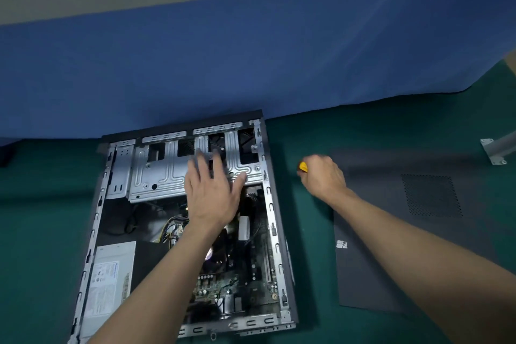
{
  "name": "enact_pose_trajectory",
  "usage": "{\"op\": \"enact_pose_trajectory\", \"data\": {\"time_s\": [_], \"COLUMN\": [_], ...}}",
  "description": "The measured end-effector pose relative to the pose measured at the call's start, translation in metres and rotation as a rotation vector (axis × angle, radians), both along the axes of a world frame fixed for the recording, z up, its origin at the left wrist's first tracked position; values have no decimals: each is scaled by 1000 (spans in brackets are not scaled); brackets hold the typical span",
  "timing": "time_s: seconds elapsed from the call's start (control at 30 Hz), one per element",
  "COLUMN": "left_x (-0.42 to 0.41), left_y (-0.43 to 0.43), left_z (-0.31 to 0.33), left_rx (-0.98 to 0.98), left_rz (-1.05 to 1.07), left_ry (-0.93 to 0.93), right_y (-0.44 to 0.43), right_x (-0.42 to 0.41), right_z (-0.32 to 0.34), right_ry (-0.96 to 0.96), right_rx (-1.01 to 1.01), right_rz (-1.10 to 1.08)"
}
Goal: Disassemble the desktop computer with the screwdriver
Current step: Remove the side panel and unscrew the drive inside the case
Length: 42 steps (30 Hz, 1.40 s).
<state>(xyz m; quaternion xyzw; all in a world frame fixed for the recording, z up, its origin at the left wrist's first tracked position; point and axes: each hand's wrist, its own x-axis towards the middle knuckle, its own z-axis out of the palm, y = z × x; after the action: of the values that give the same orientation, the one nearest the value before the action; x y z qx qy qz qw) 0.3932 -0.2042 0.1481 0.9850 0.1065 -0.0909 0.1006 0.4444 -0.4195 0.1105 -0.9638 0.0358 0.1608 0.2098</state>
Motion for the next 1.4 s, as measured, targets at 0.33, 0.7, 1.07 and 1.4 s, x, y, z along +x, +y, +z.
{"op": "enact_pose_trajectory", "data": {"time_s": [0.33, 0.7, 1.07, 1.4], "left_x": [3, 5, -19, -3], "left_y": [19, 19, 73, 93], "left_z": [-22, -19, 1, 26], "left_rx": [-27, -52, 54, 128], "left_rz": [-4, -29, -217, -264], "left_ry": [215, 245, 144, 289], "right_y": [17, 10, 64, 132], "right_x": [9, 41, 24, 12], "right_z": [-57, 41, 143, 136], "right_ry": [97, 182, -298, -430], "right_rx": [-94, 232, 484, 372], "right_rz": [22, -14, 86, 326]}}
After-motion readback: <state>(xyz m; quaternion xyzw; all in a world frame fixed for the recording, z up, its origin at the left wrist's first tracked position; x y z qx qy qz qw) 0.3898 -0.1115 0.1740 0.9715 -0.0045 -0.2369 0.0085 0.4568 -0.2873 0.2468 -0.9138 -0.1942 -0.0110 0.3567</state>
